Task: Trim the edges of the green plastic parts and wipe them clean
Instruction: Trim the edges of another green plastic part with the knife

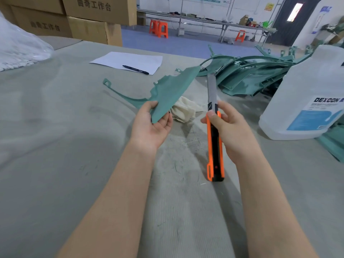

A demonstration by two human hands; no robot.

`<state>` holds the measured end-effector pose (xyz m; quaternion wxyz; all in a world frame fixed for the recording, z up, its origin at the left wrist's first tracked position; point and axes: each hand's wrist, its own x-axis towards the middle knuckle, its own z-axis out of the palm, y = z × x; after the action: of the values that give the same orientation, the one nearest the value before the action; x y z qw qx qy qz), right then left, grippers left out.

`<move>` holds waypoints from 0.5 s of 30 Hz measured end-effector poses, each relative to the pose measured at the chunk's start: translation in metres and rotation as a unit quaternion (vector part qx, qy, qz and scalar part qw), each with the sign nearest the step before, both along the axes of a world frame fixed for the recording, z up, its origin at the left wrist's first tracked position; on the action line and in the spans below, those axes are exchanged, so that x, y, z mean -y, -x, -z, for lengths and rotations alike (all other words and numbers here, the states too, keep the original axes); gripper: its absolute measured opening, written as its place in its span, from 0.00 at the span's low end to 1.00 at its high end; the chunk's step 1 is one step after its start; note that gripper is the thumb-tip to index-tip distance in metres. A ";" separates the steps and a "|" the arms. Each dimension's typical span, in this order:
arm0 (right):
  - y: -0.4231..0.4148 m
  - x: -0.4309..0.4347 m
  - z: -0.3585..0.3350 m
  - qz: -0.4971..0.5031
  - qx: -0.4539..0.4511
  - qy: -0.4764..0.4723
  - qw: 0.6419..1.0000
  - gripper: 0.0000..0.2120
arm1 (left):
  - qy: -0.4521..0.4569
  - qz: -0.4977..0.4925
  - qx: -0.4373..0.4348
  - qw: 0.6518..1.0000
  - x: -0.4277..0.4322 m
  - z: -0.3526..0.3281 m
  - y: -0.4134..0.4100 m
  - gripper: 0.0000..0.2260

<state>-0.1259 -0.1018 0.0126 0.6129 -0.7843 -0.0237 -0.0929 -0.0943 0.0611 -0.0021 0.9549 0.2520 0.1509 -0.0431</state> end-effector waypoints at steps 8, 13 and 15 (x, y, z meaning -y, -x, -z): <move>-0.002 -0.002 0.000 0.086 0.150 0.021 0.985 0.17 | -0.085 -0.024 -0.044 0.995 0.002 0.003 -0.004 0.04; -0.006 -0.001 0.004 0.164 0.126 0.067 0.976 0.08 | -0.089 -0.015 -0.043 0.995 0.002 0.002 -0.003 0.01; -0.006 -0.001 0.004 0.174 0.124 0.083 0.973 0.13 | -0.088 -0.010 -0.042 0.995 0.002 0.001 -0.002 0.01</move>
<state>-0.1196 -0.1004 0.0081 0.5120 -0.8070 0.0294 -0.2928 -0.0920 0.0594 -0.0036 0.9220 0.3320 0.1968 -0.0311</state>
